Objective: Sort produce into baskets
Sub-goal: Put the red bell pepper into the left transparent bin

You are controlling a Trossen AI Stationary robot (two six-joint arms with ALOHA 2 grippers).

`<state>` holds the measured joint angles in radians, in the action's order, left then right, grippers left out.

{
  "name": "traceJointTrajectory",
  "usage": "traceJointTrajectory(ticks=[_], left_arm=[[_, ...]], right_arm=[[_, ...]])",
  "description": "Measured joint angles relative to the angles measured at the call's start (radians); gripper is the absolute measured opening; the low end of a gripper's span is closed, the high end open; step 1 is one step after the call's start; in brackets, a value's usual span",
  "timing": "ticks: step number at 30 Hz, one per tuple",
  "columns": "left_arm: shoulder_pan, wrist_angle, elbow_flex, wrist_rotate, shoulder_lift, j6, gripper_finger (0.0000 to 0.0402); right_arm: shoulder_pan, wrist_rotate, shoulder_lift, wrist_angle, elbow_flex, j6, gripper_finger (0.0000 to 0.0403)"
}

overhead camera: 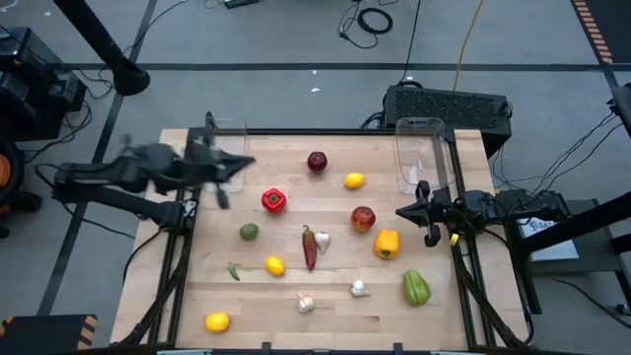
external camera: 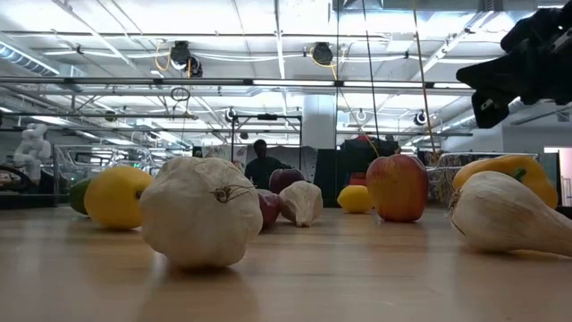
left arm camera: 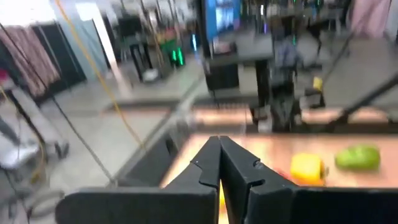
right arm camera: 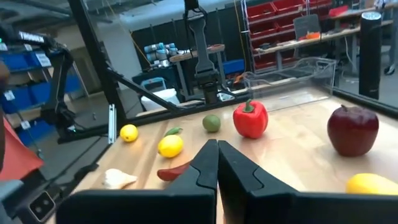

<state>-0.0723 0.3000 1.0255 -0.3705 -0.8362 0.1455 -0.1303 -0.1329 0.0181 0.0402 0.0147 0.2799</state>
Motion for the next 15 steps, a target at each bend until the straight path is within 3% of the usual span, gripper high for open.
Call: traceJointTrajectory(ticks=[8, 15], left_arm=[[0.0, -0.01, -0.152, -0.005, -0.116, -0.099, 0.0006], [0.0, -0.07, -0.164, -0.012, -0.197, -0.1, 0.0006]], right_arm=[[0.0, -0.007, 0.0, 0.002, 0.0, 0.145, 0.0], [0.0, -0.117, 0.01, 0.153, 0.001, 0.149, 0.0]])
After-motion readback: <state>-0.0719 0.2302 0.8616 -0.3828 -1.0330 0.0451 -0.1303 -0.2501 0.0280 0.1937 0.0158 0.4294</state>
